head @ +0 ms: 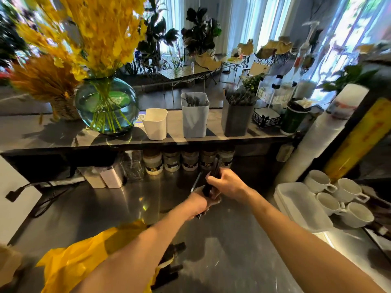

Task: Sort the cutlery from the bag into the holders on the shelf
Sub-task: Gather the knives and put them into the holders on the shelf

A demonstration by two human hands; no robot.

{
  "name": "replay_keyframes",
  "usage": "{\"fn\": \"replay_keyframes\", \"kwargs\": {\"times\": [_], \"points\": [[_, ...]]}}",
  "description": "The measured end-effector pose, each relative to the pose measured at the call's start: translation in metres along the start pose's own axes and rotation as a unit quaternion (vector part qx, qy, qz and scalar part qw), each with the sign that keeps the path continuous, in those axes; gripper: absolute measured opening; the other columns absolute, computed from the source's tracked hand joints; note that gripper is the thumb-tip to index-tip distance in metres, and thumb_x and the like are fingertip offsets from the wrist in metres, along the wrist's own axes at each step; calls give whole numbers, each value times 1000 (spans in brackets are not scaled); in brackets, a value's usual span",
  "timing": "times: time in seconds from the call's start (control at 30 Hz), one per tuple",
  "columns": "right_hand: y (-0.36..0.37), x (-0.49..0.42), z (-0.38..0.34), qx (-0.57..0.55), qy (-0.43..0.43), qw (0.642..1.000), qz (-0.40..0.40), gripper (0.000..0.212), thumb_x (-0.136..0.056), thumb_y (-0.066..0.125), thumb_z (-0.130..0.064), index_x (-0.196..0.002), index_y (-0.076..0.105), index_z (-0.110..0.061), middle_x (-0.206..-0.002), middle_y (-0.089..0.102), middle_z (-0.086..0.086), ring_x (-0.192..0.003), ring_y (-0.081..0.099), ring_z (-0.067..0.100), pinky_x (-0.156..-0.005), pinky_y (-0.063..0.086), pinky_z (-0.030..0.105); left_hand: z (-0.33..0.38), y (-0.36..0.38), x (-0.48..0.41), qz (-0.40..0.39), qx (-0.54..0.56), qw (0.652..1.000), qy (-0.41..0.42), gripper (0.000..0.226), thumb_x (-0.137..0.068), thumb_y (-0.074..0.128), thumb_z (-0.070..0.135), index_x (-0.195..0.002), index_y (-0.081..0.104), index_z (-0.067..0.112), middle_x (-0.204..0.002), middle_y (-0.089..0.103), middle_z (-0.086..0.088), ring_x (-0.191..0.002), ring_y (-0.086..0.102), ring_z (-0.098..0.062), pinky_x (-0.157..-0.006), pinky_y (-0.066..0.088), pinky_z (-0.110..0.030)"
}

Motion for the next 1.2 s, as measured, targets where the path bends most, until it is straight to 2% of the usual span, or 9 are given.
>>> {"fn": "replay_keyframes", "kwargs": {"times": [0.1,0.17,0.27,0.37,0.57,0.7,0.8,1.03,1.2], "points": [[-39,-12,-25,13,-29,999,9,27,-97,62,-23,-87,65,2,-75,71,12,-64,68,20,-64,58,40,47,-6,-12,2,4,998,69,23,-92,73,15,-111,63,22,-98,69,-1,-88,66,-18,-80,56,-31],[-65,-17,-39,15,-40,999,9,31,-98,62,-25,-96,66,5,-83,74,18,-72,70,27,-73,59,43,78,-10,-18,7,-15,994,112,21,-95,64,7,-112,61,19,-107,67,-3,-100,65,-19,-90,55,-32],[-106,-25,-58,18,-50,997,49,27,-100,62,-29,-105,67,-3,-84,74,9,-74,72,20,-74,60,39,120,-16,-30,23,0,988,153,32,-91,70,3,-121,61,8,-111,68,-6,-105,65,-20,-89,55,-26],[-144,-38,-75,32,-65,994,85,26,-102,60,-32,-108,64,-7,-77,71,5,-67,70,19,-74,61,41,156,-21,-42,27,-9,983,182,44,-89,78,23,-127,58,17,-114,68,1,-105,65,-13,-81,54,-18],[-203,-64,-113,66,-94,981,154,25,-106,53,-25,-107,61,-1,-71,60,7,-46,55,0,-46,43,13,222,-44,-62,62,2,976,207,29,-102,58,24,-130,53,16,-103,59,8,-88,54,-1,-60,43,-3],[-237,-86,-138,98,-121,968,195,26,-106,52,-34,-105,63,-10,-81,69,8,-55,60,1,-53,44,15,258,-56,-91,108,0,971,213,30,-99,58,3,-128,55,7,-119,61,-10,-108,57,-17,-89,49,-19],[-262,-106,-157,78,-143,961,223,22,-106,52,-32,-104,61,-11,-89,71,15,-61,62,10,-50,47,16,277,-61,-113,130,-3,967,220,36,-94,61,-5,-127,55,9,-120,61,-9,-117,58,-24,-106,47,-33],[-283,-162,-168,118,-137,963,198,29,-106,51,-33,-109,60,-5,-94,68,10,-84,66,21,-72,56,31,312,-66,-152,104,-59,964,239,47,-97,55,-2,-141,47,14,-124,53,2,-123,49,-16,-96,40,-23],[-273,-198,-147,149,-125,966,169,22,-105,53,-30,-102,59,-9,-86,61,-1,-79,59,12,-63,41,23,319,-58,-177,108,-132,957,233,55,-92,58,0,-143,44,17,-141,46,-6,-129,44,-20,-100,38,-26]]}}
Point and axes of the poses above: each hand's wrist, its own x-axis away from the middle knuckle, its own y-axis out of the palm, z = x × y, the point moved 4 cm from there along -x, towards the middle knuckle
